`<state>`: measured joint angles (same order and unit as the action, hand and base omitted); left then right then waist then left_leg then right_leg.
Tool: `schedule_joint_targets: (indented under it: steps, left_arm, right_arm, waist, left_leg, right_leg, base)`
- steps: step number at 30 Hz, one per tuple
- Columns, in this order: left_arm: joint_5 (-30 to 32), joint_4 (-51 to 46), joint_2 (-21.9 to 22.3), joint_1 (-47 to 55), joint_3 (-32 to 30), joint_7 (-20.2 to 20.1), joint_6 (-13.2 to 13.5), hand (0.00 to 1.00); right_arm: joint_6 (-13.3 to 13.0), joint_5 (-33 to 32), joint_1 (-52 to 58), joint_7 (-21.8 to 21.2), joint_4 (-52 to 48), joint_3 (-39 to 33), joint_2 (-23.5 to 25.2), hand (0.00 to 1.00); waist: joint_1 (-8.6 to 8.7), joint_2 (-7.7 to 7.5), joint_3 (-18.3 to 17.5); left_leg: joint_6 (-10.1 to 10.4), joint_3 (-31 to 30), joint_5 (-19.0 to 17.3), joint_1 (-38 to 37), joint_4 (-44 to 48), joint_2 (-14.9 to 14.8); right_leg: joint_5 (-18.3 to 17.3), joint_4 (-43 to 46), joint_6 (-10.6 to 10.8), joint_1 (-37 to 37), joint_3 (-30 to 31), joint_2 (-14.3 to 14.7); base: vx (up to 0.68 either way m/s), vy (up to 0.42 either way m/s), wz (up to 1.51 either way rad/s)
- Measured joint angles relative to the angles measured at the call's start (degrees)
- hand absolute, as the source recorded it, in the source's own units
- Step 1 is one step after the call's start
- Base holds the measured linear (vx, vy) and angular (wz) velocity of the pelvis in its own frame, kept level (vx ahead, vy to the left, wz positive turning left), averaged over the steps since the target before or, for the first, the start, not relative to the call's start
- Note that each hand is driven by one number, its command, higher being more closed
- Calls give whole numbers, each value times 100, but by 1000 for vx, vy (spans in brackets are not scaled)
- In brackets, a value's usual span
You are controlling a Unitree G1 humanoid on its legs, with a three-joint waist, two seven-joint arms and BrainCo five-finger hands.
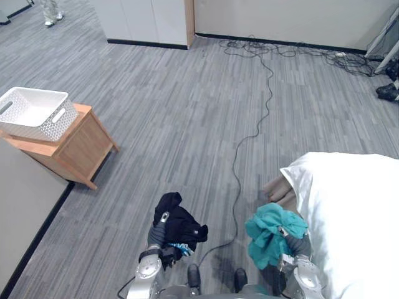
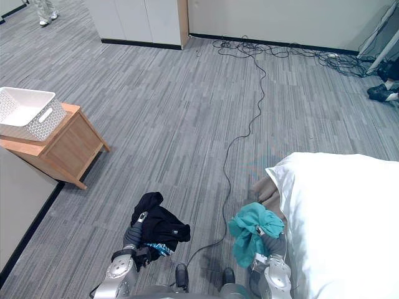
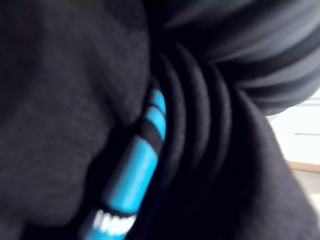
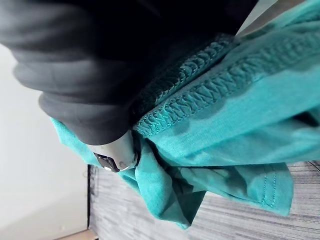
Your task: Tidy the bed and pick cloth on bed and put in laundry
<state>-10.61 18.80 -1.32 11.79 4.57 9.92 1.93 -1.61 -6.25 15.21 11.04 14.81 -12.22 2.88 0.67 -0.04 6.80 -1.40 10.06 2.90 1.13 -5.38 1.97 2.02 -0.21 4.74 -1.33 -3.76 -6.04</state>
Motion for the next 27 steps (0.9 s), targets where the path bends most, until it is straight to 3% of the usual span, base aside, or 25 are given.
schedule_joint_targets:
  steps: [7,10,12,13,14,15,16,17,21,23,25,26,27]
  left_arm:
    - [0,138,10,57,-27,11,-3,100]
    - [-9,344,100,61,-78,22,-18,100]
    - [-24,540,254,66,-263,29,-26,100]
    - [-25,650,287,53,-302,41,-39,100]
    - [-29,676,308,51,-323,62,-55,100]
    - [-30,674,342,23,-326,54,-59,100]
    - [-27,658,416,46,-346,53,-59,100]
    - [-22,655,454,58,-350,55,-62,100]
    - [16,564,472,83,-436,37,-96,100]
    - [27,398,471,87,-438,36,-170,100]
    - [25,210,462,181,-519,41,-171,100]
    - [26,183,458,193,-520,43,-170,100]
    - [24,182,398,148,-549,43,-175,100]
  right_arm:
    - [7,131,92,-6,210,45,-27,100]
    - [43,229,198,-17,394,329,-174,100]
    - [43,230,230,-143,419,645,-451,100]
    - [43,231,242,-171,403,665,-503,100]
    - [43,232,248,-213,382,660,-544,100]
    - [48,232,234,-238,366,653,-560,100]
    - [56,234,181,-245,347,660,-663,100]
    - [57,234,136,-244,311,657,-730,100]
    - [55,244,-492,-242,151,672,-915,100]
    - [51,289,-676,-241,150,775,-972,100]
    - [51,458,-641,-250,171,905,-922,100]
    - [42,481,-657,-250,171,932,-896,100]
    - [45,502,-714,-253,180,1007,-801,100]
  waist:
    - [5,66,-32]
    - [-4,141,-48]
    - [-56,343,52]
    - [-63,368,75]
    - [-50,402,81]
    - [-36,400,103]
    - [-68,360,112]
    - [-101,360,111]
    - [-261,369,120]
    - [-390,330,148]
    - [-493,-95,115]
    - [-483,-184,127]
    - [-479,-365,183]
  left_leg:
    - [60,175,-133,-221,9,-57]
    - [184,293,-758,-37,860,-242]
    - [379,470,-1282,75,1700,-570]
    - [464,529,-1433,87,1920,-692]
    - [692,653,-1426,214,2234,-849]
    - [784,855,-1171,519,2841,-987]
    - [802,1138,-1191,936,3346,-1095]
    - [782,1181,-1202,1082,3284,-1073]
    - [842,1500,-725,1728,1282,-934]
    - [786,1533,-694,1878,1141,-1020]
    - [-115,1557,-124,1840,1583,-852]
    - [-239,1560,-160,1919,1869,-861]
    - [-232,1601,-565,1980,2404,-888]
  right_leg:
    - [-71,-12,-61,219,58,55]
    - [-254,21,-118,427,-52,112]
    - [-626,462,-219,506,-279,206]
    - [-736,530,-291,557,-332,207]
    - [-826,463,-350,635,-396,234]
    - [-847,397,-387,717,-431,217]
    - [-916,398,-387,733,-527,113]
    - [-955,409,-393,718,-566,50]
    - [-1243,288,-174,756,-698,-93]
    - [-1370,266,0,985,-701,-47]
    - [-1689,469,498,1301,-737,-393]
    - [-1766,814,627,1184,-734,-484]
    - [-1798,1871,735,789,-695,-693]
  base:
    - [8,-12,-11]
    - [37,-71,0]
    - [78,-133,-8]
    - [97,-93,16]
    - [136,-81,47]
    - [135,-105,65]
    - [125,-120,55]
    - [117,-103,38]
    - [314,42,19]
    - [540,163,-12]
    - [618,123,-8]
    - [636,113,0]
    - [646,165,6]
